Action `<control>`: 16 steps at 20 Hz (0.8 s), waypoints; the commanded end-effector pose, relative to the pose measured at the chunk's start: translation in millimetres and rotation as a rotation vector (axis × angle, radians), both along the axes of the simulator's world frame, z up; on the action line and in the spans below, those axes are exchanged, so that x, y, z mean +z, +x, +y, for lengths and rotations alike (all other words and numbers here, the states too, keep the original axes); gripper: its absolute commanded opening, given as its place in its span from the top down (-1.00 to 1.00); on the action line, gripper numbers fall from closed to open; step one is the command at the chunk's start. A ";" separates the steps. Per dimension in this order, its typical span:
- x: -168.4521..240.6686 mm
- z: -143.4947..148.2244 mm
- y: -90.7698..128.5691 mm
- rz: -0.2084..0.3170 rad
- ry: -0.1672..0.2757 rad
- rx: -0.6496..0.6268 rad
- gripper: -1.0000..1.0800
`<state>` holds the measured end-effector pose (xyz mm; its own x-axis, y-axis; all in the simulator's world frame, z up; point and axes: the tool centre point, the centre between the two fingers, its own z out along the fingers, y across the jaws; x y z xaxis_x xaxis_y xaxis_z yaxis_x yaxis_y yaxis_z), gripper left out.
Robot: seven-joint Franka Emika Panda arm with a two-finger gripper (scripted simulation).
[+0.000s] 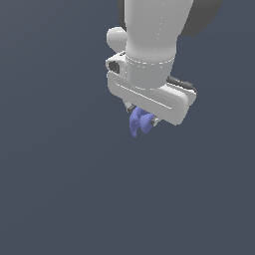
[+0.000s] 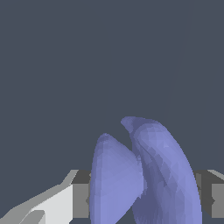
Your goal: Pick up the object and move it to a goal position.
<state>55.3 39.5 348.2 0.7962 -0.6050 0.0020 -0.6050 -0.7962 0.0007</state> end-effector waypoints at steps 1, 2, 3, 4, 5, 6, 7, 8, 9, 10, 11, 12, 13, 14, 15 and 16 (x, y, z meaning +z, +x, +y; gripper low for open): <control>20.6 7.5 3.0 0.001 0.000 -0.001 1.00; 28.0 10.4 4.2 0.001 0.000 0.000 1.00; 35.0 13.0 5.4 0.001 0.000 0.000 1.00; 41.7 15.5 6.7 0.001 0.000 0.000 1.00; 48.1 17.9 7.8 0.001 0.000 0.000 1.00; 54.3 20.2 9.0 0.001 0.000 0.000 1.00; 60.2 22.6 10.1 0.001 0.001 0.000 1.00; 65.8 24.7 11.1 0.001 0.001 0.000 1.00; 71.2 26.7 12.2 0.001 0.001 0.000 1.00; 76.3 28.6 13.2 0.001 0.001 0.000 1.00; 81.2 30.4 14.2 0.001 0.001 0.000 1.00; 85.9 32.2 15.1 0.001 0.001 0.000 1.00; 90.4 33.9 16.1 0.001 0.001 0.000 1.00; 94.7 35.6 17.0 0.001 0.001 0.001 1.00; 98.7 37.1 17.8 0.001 0.001 0.001 1.00; 102.6 38.6 18.7 0.001 0.001 0.001 1.00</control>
